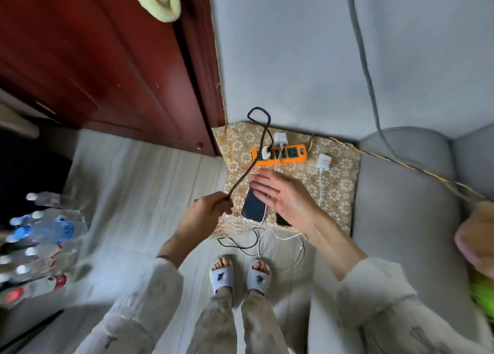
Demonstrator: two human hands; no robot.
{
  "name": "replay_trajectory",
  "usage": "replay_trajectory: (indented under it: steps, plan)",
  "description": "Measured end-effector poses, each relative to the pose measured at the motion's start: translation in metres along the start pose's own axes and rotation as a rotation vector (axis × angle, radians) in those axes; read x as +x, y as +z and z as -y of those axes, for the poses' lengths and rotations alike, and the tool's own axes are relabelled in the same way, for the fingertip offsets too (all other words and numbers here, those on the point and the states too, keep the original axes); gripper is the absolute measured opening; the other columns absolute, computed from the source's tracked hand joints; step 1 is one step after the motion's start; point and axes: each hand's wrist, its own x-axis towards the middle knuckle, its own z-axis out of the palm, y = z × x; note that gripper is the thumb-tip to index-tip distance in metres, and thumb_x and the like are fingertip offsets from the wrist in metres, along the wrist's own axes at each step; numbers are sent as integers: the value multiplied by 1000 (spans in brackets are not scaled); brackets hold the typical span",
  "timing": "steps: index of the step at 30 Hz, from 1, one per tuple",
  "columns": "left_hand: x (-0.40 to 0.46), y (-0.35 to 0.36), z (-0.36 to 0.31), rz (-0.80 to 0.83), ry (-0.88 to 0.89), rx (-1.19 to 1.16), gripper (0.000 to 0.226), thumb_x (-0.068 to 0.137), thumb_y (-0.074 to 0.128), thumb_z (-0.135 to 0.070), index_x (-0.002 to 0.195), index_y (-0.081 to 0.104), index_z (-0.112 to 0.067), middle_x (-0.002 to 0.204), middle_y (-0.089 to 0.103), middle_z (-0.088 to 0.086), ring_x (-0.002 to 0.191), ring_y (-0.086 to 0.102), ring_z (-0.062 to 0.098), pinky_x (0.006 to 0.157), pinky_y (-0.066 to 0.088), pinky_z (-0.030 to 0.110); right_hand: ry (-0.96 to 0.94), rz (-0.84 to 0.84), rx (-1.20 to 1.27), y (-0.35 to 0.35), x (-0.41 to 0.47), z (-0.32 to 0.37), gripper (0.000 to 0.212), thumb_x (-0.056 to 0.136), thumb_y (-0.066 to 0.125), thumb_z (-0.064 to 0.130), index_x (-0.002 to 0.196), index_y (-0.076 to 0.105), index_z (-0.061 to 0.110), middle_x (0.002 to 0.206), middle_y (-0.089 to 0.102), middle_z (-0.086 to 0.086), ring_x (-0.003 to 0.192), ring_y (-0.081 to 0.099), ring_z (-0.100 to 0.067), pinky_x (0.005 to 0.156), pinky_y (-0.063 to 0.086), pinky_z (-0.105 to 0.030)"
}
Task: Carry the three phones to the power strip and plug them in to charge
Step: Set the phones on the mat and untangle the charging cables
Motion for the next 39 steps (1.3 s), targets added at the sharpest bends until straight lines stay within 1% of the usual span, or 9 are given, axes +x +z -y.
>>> replay_trajectory:
  steps: [8, 16, 18, 22, 26, 28, 31, 35, 39]
  plan:
    - [-21, -91, -111, -57, 10, -629, 19, 93, 46, -8, 81, 60, -9, 58, 71, -3, 54, 68, 16, 57, 59, 27, -104, 112, -670, 48, -62, 9, 55, 90, 55, 23, 140, 33, 20, 143, 42, 1, 129, 42, -14, 102, 29, -26]
    - [-33, -147, -183, -44, 110, -995, 21, 94, 44, -9, 108, 57, 1, 79, 74, 7, 67, 72, 19, 58, 57, 20, -340, 42, -812, 91, -99, 51, 29, 91, 52, 22, 106, 67, 3, 117, 66, -12, 107, 62, -19, 94, 49, -29]
    - [-36, -152, -181, -68, 105, -993, 24, 95, 41, -7, 113, 55, 1, 94, 70, 12, 75, 72, 20, 69, 59, 25, -374, 30, -722, 90, -110, 64, 28, 91, 53, 20, 106, 66, 0, 112, 68, -15, 99, 66, -13, 83, 53, -20]
    - [-42, -146, -165, -54, 71, -753, 31, 94, 36, 1, 120, 53, 1, 108, 66, 16, 97, 64, 30, 92, 51, 39, -460, 58, -564, 98, -129, 107, 23, 92, 52, 22, 103, 67, 8, 103, 72, -10, 96, 69, -19, 86, 55, -29]
    - [-52, -139, -165, 218, 181, -403, 32, 93, 46, -10, 119, 54, -26, 111, 61, -13, 105, 58, 3, 78, 46, 11, -545, 63, -477, 124, -140, 155, 22, 94, 49, 21, 94, 65, 8, 99, 71, -12, 88, 71, -22, 78, 58, -30]
    - [-50, -139, -168, 222, 246, -302, 37, 91, 52, -15, 127, 47, -21, 121, 56, -8, 107, 55, 3, 77, 47, 6, -564, 66, -447, 133, -143, 171, 22, 94, 48, 22, 93, 64, 7, 98, 71, -12, 86, 71, -23, 79, 57, -32]
    - [-48, -145, -178, 82, 323, -177, 25, 90, 53, -10, 115, 55, -10, 115, 62, 10, 109, 58, 20, 95, 48, 30, -568, 142, -251, 141, -148, 192, 24, 94, 46, 24, 90, 63, 7, 92, 74, -8, 86, 71, -24, 76, 58, -31]
    - [-52, -161, -197, -18, 317, -326, 20, 93, 47, -8, 79, 61, -11, 80, 70, 10, 71, 69, 15, 68, 56, 30, -620, 196, 1, 146, -153, 216, 31, 95, 43, 30, 94, 60, 4, 92, 74, -11, 85, 72, -23, 72, 59, -28]
    - [-60, -192, -229, -83, 411, -544, 21, 94, 45, -9, 80, 61, -11, 76, 70, 6, 63, 71, 13, 56, 56, 21, -583, 98, -332, 132, -146, 195, 36, 95, 42, 35, 115, 56, 8, 115, 65, -9, 103, 65, -19, 92, 52, -32]
